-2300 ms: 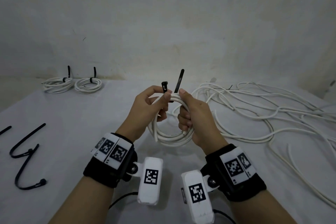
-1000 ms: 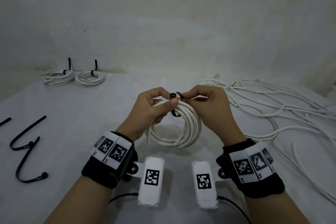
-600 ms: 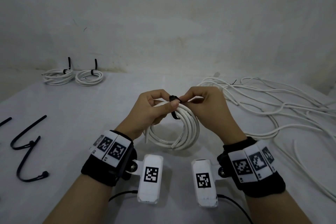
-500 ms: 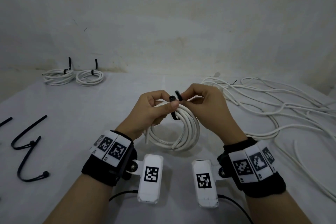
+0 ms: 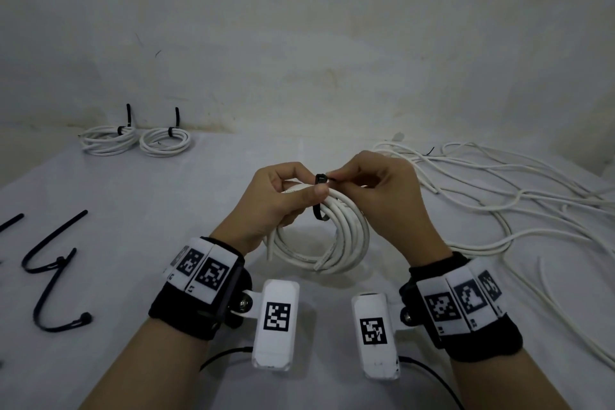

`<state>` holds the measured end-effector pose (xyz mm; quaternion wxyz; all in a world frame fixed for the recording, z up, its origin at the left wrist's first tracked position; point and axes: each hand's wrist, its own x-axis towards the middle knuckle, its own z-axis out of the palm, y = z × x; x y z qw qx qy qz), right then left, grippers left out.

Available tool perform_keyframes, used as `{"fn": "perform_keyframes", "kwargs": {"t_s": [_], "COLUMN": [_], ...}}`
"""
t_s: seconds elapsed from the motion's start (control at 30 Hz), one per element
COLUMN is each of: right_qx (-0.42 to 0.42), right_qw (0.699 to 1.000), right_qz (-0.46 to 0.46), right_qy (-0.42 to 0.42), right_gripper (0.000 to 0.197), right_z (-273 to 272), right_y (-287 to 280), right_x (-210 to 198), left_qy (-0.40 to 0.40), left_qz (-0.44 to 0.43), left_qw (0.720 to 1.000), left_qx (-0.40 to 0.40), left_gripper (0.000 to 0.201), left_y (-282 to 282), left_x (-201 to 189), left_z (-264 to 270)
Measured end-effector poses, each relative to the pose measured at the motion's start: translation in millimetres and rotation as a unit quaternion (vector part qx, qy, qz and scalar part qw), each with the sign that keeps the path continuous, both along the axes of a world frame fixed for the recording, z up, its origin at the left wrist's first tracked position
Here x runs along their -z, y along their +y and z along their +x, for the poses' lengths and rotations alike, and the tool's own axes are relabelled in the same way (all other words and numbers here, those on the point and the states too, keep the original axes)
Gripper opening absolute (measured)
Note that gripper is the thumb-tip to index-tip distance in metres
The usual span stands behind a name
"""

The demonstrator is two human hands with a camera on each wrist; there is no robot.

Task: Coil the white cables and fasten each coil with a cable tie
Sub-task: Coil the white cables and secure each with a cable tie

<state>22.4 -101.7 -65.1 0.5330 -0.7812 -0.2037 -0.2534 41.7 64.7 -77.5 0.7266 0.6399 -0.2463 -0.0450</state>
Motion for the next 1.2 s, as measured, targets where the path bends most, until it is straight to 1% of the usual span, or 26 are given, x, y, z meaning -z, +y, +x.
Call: {"fn": "perform_keyframes", "kwargs": {"t_s": [0.23, 0.33, 0.53, 0.63, 0.7, 0.8, 0.83, 1.0, 1.1, 1.2], "right_qx": [-0.025, -0.033, -0.053, -0.058, -0.050, -0.055, -0.060, -0.076, -0.066, -0.037], "right_qw": [1.000, 0.999, 0.999, 0.998, 0.998, 0.998, 0.998, 0.996, 0.996, 0.992], "right_qz": [0.006, 0.013, -0.003, -0.011, -0.025, -0.015, -0.019, -0.041, -0.066, -0.122], "right_qy": [0.014, 0.021, -0.008, 0.003, 0.002, 0.015, 0.012, 0.002, -0.013, -0.010], "right_gripper": [0.016, 0.012, 0.010, 0.014, 0.014, 0.006, 0.006, 0.015, 0.019, 0.015], "right_z": [0, 1, 0, -2, -3, -4, -5, -6, -6, -3], "right_y": [1, 0, -1, -2, -2, -1, 0, 0, -1, -1], "right_x": [-1, 0, 1, -1, -3, -6, -6, -6, -6, -4], "left_qy": [0.000, 0.005, 0.037, 0.040, 0.036, 0.027, 0.025, 0.016, 0.005, 0.003], "left_qz": [0.018, 0.025, 0.036, 0.027, 0.028, 0.052, 0.059, 0.097, 0.114, 0.112], "left_qw": [1.000, 1.000, 0.999, 0.999, 0.999, 0.998, 0.998, 0.994, 0.992, 0.992], "left_qx": [0.001, 0.008, 0.006, 0.003, -0.002, -0.019, -0.024, -0.048, -0.060, -0.064], "left_gripper": [0.016, 0.016, 0.024, 0.025, 0.029, 0.020, 0.019, 0.028, 0.024, 0.020], "left_y": [0, 0, -1, -1, 0, 0, -1, -2, -3, -5], "left_x": [0, -2, -3, -5, -5, -6, -7, -7, -7, -8], "left_z": [0, -2, -4, -4, -3, -5, -5, -7, -8, -11]}}
